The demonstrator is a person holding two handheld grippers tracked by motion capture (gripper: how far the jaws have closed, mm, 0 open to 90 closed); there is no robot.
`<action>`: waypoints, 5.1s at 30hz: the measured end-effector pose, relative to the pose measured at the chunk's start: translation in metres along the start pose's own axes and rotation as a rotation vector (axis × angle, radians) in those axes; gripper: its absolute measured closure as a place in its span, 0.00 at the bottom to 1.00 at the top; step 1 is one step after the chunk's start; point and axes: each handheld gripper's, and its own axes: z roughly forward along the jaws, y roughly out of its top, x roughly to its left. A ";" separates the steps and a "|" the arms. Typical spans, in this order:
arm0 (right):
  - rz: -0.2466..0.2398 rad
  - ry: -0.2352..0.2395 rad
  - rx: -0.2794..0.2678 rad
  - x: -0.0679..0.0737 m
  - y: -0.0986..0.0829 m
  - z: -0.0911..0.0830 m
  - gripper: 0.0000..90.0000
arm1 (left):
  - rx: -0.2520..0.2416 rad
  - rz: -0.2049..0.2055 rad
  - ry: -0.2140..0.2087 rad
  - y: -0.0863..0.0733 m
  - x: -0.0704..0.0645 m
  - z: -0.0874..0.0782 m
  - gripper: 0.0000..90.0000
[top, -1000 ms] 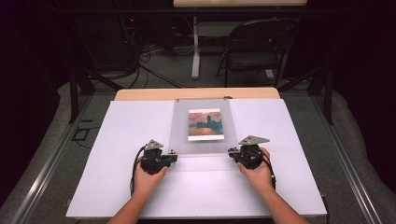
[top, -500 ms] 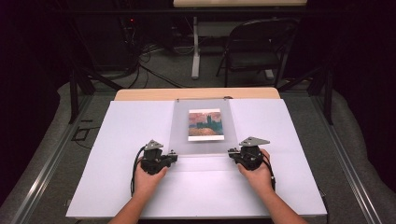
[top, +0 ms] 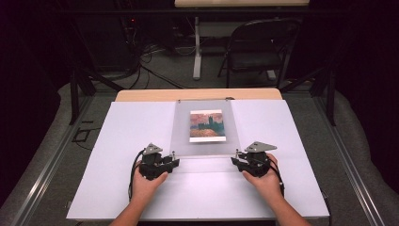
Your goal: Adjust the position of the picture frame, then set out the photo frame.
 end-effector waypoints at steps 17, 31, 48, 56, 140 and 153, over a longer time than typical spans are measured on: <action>0.017 0.004 -0.041 0.000 -0.013 -0.041 0.55 | -0.041 0.012 -0.022 -0.015 0.005 -0.041 0.53; 0.023 -0.039 -0.080 -0.010 -0.011 -0.053 0.57 | -0.101 -0.006 0.040 -0.010 0.017 -0.062 0.54; 0.078 -0.062 -0.075 -0.026 0.007 -0.054 0.49 | -0.095 -0.060 0.017 0.019 0.033 -0.051 0.50; 0.108 -0.074 -0.053 -0.051 0.034 -0.041 0.49 | -0.101 -0.088 0.011 0.058 0.043 -0.038 0.50; 0.452 0.063 0.204 -0.105 0.110 0.102 0.46 | 0.146 -0.304 0.048 0.135 0.086 0.096 0.41; 0.507 0.095 0.204 -0.108 0.109 0.108 0.44 | 0.155 -0.357 0.007 0.134 0.090 0.101 0.37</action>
